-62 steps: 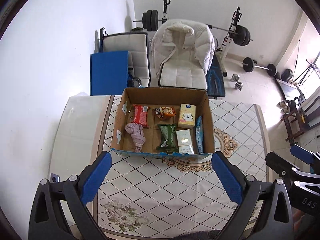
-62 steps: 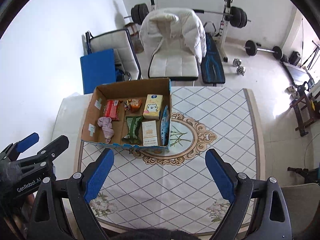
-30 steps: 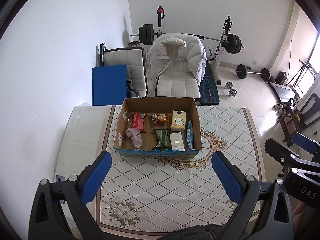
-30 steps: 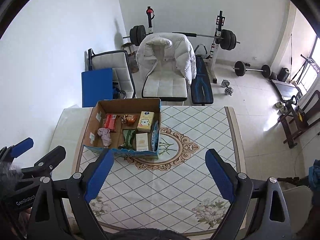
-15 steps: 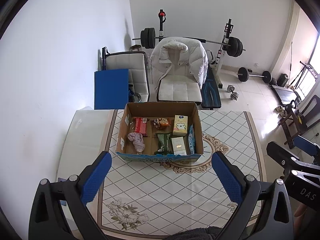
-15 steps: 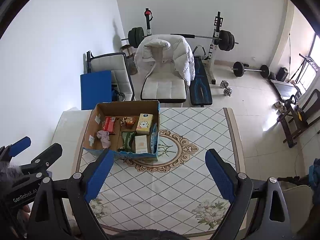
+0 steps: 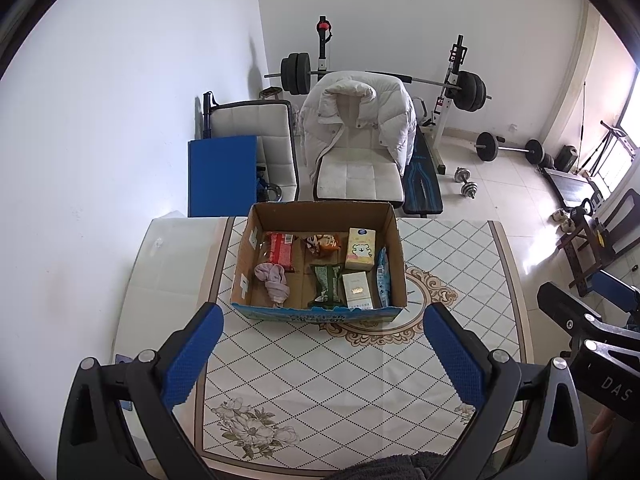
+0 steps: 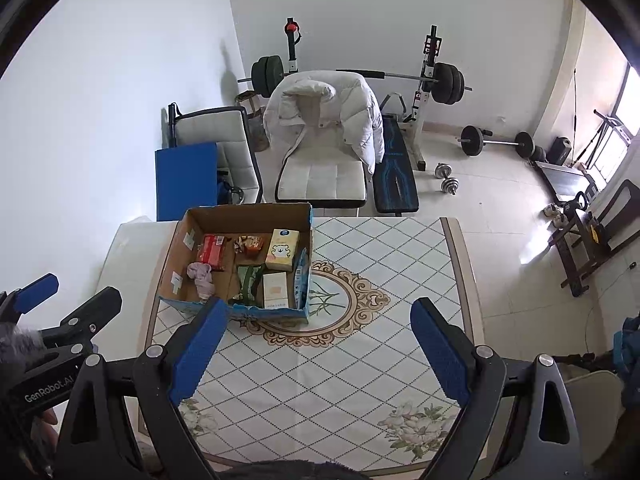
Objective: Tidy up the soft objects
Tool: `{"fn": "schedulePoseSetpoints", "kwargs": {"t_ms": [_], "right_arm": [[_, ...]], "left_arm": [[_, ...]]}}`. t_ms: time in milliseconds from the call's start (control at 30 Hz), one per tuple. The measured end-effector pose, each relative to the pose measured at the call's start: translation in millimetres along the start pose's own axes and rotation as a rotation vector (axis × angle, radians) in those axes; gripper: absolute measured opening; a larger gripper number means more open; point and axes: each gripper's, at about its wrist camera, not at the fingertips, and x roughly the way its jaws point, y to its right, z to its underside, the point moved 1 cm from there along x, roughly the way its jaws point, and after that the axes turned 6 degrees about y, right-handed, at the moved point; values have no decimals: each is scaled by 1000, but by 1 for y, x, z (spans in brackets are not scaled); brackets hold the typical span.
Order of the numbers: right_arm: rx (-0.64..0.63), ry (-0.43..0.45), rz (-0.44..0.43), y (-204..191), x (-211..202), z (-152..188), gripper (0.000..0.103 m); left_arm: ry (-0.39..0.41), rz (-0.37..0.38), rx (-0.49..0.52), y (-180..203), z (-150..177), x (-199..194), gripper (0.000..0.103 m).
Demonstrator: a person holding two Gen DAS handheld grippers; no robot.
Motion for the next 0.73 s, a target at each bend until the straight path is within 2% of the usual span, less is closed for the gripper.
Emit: {"fn": "schedulePoseSetpoints", "kwargs": {"t_ms": [733], "right_arm": [[5, 5, 32, 6, 3, 2, 95]], "left_arm": [[4, 7, 7, 1, 2, 1, 103]]}}
